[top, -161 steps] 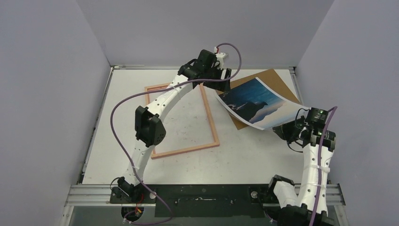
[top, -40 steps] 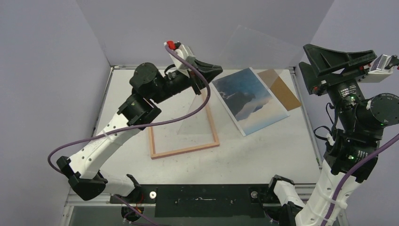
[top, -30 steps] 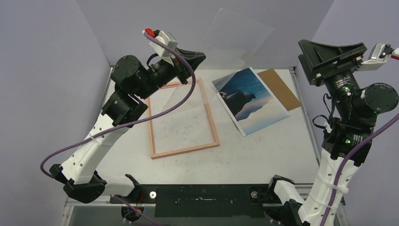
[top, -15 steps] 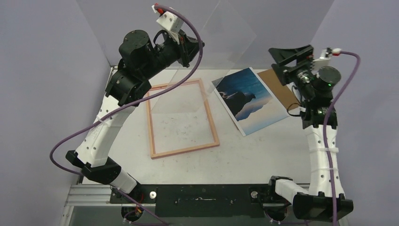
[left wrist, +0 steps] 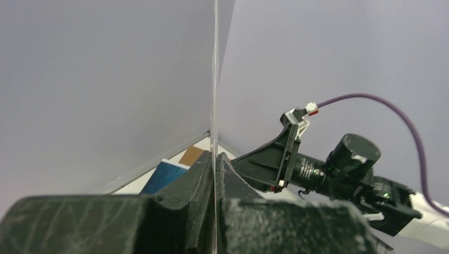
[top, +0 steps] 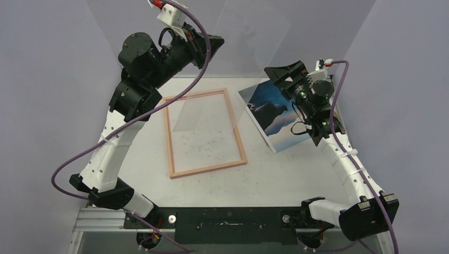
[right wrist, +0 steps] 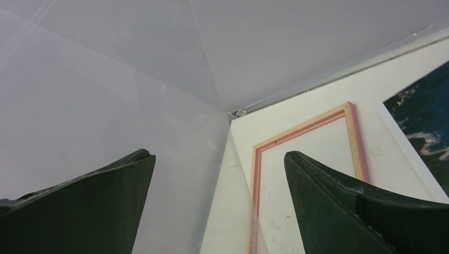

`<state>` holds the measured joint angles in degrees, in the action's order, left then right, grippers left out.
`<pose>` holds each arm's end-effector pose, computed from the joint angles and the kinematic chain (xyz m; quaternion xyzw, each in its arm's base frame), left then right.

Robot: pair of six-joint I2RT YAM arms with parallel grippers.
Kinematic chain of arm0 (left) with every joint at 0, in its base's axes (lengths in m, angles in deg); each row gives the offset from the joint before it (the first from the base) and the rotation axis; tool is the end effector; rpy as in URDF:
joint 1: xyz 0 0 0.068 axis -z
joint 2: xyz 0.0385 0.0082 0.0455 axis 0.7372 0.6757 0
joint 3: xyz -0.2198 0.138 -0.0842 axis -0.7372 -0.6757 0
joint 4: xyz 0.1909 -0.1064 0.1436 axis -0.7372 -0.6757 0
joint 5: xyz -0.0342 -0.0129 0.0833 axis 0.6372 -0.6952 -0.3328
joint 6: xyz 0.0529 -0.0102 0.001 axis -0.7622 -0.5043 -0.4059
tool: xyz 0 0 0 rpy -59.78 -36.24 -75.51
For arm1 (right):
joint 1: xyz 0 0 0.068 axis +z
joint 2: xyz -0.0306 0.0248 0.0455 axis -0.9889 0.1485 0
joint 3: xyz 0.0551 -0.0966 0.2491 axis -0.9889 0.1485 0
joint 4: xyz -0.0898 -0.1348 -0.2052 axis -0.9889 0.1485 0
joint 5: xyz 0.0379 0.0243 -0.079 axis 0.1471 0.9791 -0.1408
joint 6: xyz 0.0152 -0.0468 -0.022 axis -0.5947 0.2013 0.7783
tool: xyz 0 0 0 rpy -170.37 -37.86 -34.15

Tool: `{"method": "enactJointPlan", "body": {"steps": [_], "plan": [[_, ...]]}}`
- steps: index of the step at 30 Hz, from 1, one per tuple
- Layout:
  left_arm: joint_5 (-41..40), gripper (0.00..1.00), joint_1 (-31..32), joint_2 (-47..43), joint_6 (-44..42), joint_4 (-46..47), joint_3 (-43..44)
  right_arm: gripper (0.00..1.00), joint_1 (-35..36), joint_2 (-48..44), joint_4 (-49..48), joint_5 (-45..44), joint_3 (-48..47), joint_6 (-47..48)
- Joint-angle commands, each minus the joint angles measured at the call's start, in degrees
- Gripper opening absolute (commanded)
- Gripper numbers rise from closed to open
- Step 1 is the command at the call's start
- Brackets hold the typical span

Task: Put the photo into the frame

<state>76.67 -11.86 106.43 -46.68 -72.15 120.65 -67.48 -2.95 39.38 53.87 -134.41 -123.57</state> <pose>0.2248 -0.1703 0.5914 0.1928 0.5966 -0.3917 0.6734 0.2646 0.0758 0.4092 0.1774 0.6852 0.4924 0.5065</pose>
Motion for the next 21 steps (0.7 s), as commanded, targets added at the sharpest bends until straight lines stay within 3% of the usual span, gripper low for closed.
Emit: {"method": "enactJointPlan", "body": {"steps": [1,5,17,21], "plan": [[-1.1,0.00,-0.3,-6.0,4.7,11.1,-1.3,0.99,0.3,-2.9,-17.1,-1.2,1.9,0.2],[-2.6,0.00,-0.5,-7.3,7.9,13.8,-1.5,1.00,0.1,-3.9,-25.1,0.8,3.2,-1.1],[3.3,0.00,-0.9,-2.8,19.3,17.9,7.4,1.00,0.2,2.6,-52.9,14.8,-2.0,-12.1],[3.5,0.00,-1.2,-2.4,18.8,18.6,8.2,0.89,0.0,0.8,-55.2,15.7,-2.0,-13.1]]}}
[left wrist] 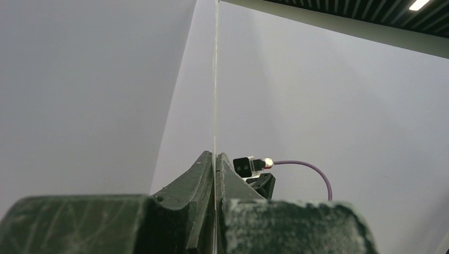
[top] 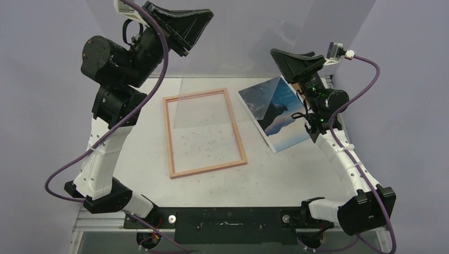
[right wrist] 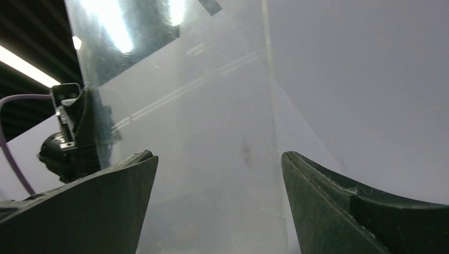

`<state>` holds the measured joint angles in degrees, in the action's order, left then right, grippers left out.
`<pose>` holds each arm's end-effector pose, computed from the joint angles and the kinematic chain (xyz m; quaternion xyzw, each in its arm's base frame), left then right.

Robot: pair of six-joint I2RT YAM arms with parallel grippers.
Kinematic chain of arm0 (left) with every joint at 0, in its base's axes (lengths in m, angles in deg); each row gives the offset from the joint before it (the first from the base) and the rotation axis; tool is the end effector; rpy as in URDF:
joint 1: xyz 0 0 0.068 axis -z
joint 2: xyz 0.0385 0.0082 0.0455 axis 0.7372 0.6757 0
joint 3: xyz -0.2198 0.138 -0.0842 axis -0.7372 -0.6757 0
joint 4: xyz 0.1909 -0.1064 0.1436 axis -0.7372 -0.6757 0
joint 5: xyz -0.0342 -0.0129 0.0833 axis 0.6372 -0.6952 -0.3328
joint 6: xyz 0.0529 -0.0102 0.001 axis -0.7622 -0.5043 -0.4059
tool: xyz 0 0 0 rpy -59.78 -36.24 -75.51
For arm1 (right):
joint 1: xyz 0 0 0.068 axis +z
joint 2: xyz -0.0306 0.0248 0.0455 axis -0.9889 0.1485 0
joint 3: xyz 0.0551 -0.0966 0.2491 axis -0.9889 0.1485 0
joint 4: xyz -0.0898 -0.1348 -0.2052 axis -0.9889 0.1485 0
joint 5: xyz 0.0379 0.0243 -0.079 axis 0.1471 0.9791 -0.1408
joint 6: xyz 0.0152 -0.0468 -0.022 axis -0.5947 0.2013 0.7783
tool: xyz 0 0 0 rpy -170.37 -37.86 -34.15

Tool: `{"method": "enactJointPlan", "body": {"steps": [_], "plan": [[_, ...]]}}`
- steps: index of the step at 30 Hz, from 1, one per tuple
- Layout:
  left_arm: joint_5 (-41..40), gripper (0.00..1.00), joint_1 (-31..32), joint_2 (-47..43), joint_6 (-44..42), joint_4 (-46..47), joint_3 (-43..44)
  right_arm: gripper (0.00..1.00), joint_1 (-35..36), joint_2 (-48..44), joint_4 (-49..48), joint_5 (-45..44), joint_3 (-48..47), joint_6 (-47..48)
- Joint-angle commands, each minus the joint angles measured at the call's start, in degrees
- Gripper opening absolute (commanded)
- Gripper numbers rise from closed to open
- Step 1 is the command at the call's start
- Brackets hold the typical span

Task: Put the photo into the frame

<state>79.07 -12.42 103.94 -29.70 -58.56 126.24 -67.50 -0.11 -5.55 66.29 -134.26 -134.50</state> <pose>0.1794 -0.1369 0.6494 0.1247 0.4602 -0.5337 0.6985 0.2482 0.0790 0.4714 -0.0113 0.4536 0.6640 0.5943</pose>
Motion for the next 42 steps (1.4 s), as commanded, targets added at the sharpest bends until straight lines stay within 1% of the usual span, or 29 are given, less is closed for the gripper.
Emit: {"method": "enactJointPlan", "body": {"steps": [1,5,8,9,11,16,20,24,28,30,33,36,37,39,42], "plan": [[1.0,0.00,-0.7,0.0,1.3,4.9,2.9,0.86,-0.1,-3.3,-10.5,2.8,-1.1,-2.0],[0.8,0.00,-1.1,-0.2,0.3,4.3,3.7,0.71,-0.2,-6.3,-11.8,3.9,0.1,-2.7],[0.9,0.00,-1.4,0.0,0.5,4.4,3.6,0.58,-0.2,-5.3,-11.8,8.7,-4.1,-5.8],[1.0,0.00,-1.5,0.1,0.5,4.4,3.8,0.54,-0.2,-4.0,-11.9,11.7,-6.5,-7.6],[0.7,0.00,-2.0,0.3,0.3,4.1,3.9,0.47,-0.3,-3.2,-12.9,14.1,-7.7,-10.9],[-0.1,0.00,-3.9,0.1,-0.1,3.2,4.2,0.46,-1.4,-5.2,-11.8,14.0,-4.9,-11.3],[0.3,0.00,-5.2,-0.1,0.0,2.5,4.0,0.45,-1.7,-5.1,-12.2,14.8,-5.7,-12.3],[-0.1,0.00,-6.8,-0.6,0.7,2.2,2.6,0.41,-2.4,-5.0,-11.1,15.6,-6.5,-12.9],[-0.5,0.00,-8.6,-1.1,1.5,2.7,1.6,0.41,-3.0,-5.3,-10.7,16.0,-5.7,-13.3],[-0.5,0.00,-9.5,-1.1,2.0,2.7,1.6,0.45,-3.6,-5.4,-10.9,16.6,-5.4,-13.4],[0.1,0.00,-10.5,-0.7,3.4,3.2,1.4,0.55,-3.6,-5.4,-11.8,17.7,-5.2,-13.4],[1.4,0.00,-11.6,0.0,5.4,4.1,1.4,0.57,-3.8,-4.7,-11.2,19.2,-6.1,-13.4],[2.2,0.00,-11.9,0.4,6.0,4.4,1.6,0.56,-3.7,-4.5,-11.0,19.7,-6.5,-13.6],[3.5,0.00,-12.4,1.1,6.9,4.6,2.0,0.50,-3.8,-3.9,-10.7,20.1,-7.1,-14.1],[5.0,0.00,-12.9,1.5,7.8,5.1,2.0,0.37,-4.8,-3.0,-10.3,20.5,-8.0,-14.8]]}}
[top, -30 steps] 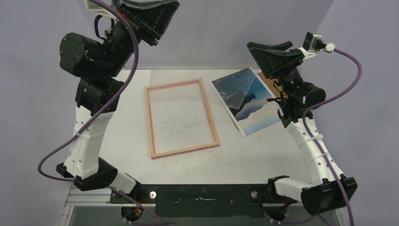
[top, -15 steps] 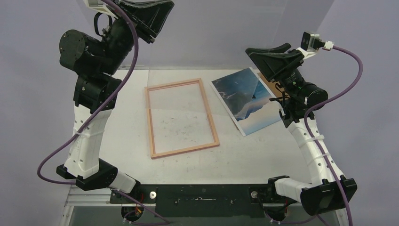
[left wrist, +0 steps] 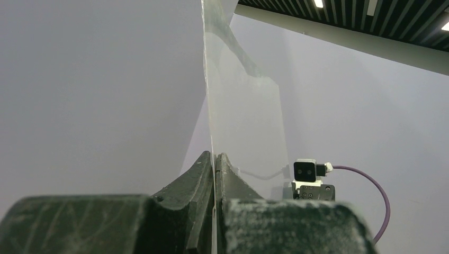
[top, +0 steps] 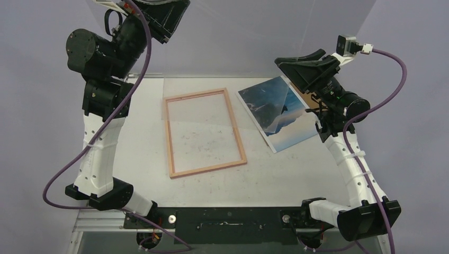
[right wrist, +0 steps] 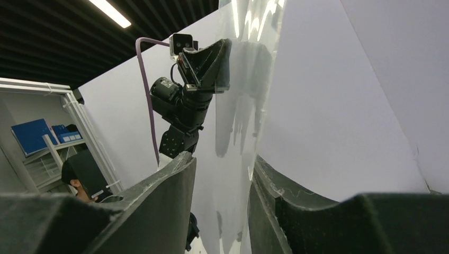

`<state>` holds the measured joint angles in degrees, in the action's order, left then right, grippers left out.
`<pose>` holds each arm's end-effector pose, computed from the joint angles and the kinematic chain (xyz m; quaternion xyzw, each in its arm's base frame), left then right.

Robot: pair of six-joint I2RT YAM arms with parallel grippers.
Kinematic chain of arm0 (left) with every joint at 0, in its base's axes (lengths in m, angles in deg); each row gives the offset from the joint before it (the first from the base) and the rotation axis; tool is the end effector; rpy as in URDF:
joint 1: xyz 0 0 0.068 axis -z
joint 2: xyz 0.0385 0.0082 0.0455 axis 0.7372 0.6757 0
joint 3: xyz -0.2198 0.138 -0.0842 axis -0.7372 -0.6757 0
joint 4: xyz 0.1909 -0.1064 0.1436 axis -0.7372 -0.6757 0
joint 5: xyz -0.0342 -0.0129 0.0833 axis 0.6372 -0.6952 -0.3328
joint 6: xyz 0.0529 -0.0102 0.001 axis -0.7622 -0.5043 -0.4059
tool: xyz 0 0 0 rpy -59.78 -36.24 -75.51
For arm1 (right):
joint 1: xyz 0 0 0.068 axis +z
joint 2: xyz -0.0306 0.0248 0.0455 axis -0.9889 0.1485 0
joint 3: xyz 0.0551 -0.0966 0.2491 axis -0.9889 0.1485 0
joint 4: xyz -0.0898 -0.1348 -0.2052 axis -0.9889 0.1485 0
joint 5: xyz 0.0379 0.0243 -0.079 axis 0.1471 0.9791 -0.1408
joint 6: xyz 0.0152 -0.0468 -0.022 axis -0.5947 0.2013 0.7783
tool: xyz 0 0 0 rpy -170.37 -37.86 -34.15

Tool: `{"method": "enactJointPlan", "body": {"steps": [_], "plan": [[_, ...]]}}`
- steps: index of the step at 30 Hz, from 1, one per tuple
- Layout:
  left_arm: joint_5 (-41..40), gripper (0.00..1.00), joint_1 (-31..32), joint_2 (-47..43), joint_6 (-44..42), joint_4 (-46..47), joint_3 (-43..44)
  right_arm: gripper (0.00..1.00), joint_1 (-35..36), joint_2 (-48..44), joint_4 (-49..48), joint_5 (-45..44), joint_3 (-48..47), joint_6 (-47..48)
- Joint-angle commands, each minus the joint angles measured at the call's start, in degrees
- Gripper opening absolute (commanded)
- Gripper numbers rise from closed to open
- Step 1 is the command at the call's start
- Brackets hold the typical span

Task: Put the photo into the frame

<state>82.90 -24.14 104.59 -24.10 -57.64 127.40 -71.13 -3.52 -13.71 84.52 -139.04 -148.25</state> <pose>0.2017 -0.0993 0.6527 0.0855 0.4643 -0.5081 0.7203 0.2026 0.0631 0.5143 -0.1542 0.4277 0.7187 0.5261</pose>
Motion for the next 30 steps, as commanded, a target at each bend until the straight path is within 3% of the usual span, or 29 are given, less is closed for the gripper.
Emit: {"method": "enactJointPlan", "body": {"steps": [1,6,8,12,14,16,18,22,30], "plan": [[1.6,0.00,-1.3,0.9,2.2,4.2,0.9,0.33,-1.7,0.5,-2.2,2.2,-3.3,-1.4],[3.5,0.00,-1.9,1.0,-1.2,1.8,0.7,0.00,-4.2,1.2,-2.1,2.6,-3.7,-3.5],[3.3,0.05,-2.4,0.4,-2.8,0.6,-0.9,0.00,-4.9,1.3,-0.6,2.9,-3.9,-3.4],[3.4,0.63,-3.8,-4.0,-3.9,3.1,-11.5,0.00,-5.3,1.2,6.4,3.8,-4.4,0.6],[3.2,0.75,-4.6,-6.7,-5.0,4.3,-18.1,0.00,-5.3,1.2,10.3,3.9,-4.3,2.5],[2.3,0.80,-5.6,-9.2,-6.9,2.7,-24.6,0.00,-5.3,1.6,14.0,4.2,-4.1,3.9],[-2.5,0.96,-6.4,-11.7,-10.4,-2.3,-29.5,0.00,-5.3,2.0,17.3,4.2,-3.6,5.3],[-16.5,0.97,-7.4,-17.3,-17.0,-12.7,-39.3,0.00,-5.3,3.6,25.9,4.1,-3.4,9.8],[-29.3,0.97,-9.2,-21.8,-21.4,-22.0,-54.7,0.00,-0.7,10.2,48.8,0.5,-8.7,22.8]]}}
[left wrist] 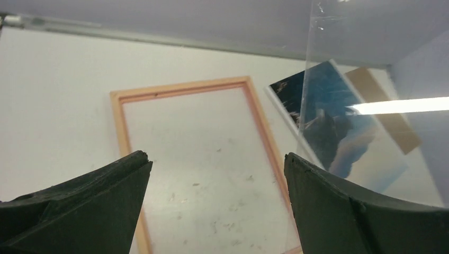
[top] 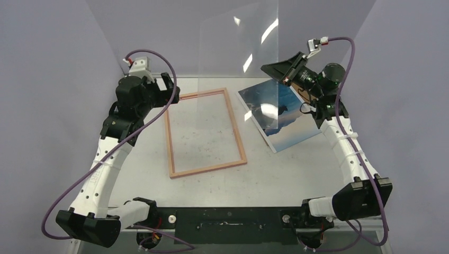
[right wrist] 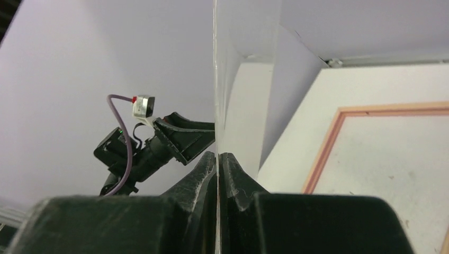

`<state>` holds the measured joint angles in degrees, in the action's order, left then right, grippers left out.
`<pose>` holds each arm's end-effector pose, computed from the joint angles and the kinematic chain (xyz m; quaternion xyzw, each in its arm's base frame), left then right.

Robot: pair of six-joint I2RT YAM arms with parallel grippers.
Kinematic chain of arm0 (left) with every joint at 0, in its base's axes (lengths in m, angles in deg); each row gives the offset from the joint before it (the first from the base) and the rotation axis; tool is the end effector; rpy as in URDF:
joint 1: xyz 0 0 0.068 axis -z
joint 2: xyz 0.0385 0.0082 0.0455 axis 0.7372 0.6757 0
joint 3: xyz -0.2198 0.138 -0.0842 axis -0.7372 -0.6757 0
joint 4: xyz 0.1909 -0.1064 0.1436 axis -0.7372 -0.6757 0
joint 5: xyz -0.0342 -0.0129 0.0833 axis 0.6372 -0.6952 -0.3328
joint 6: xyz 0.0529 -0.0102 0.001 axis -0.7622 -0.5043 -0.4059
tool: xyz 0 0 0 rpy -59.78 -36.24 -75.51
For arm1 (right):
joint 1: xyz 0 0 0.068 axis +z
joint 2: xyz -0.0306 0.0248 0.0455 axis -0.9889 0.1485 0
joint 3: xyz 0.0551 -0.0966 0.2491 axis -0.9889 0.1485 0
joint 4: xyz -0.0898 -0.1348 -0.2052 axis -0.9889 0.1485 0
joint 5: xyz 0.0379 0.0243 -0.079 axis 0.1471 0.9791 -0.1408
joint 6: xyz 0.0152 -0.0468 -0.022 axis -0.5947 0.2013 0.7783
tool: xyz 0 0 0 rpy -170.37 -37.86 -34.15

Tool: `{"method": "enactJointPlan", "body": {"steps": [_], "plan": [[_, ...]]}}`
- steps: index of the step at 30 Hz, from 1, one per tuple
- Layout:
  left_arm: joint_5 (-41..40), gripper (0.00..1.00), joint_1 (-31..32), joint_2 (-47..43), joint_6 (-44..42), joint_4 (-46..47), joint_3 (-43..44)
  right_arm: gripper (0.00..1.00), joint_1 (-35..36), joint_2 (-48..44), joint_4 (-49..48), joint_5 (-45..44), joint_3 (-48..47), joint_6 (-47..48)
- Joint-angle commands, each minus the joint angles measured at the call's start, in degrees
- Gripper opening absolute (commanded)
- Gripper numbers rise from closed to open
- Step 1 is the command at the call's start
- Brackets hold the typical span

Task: Put the photo into the frame

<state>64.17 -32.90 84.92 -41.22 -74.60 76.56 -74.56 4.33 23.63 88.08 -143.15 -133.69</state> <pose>0.2392 -0.0620 0.4438 -0.0416 0.7782 -0.1864 0.5982 0.2845 0.0619 0.4549 -0.0140 0.6365 0.6454 0.4221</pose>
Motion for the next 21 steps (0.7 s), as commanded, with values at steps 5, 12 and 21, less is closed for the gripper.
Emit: {"method": "enactJointPlan", "body": {"steps": [5,12,21], "plan": [[-18.6,0.97,-2.1,-3.3,1.5,-7.2,-10.6,0.00,9.6,9.6,25.8,-6.7,-10.2,13.7],[-27.6,0.97,-4.8,-2.9,5.9,-13.8,-12.5,0.00,19.8,18.6,34.5,-12.7,-18.6,14.4],[-19.4,0.97,-9.8,-4.1,7.9,-17.0,-14.6,0.00,28.2,29.5,30.3,-15.6,-24.1,12.5]]}}
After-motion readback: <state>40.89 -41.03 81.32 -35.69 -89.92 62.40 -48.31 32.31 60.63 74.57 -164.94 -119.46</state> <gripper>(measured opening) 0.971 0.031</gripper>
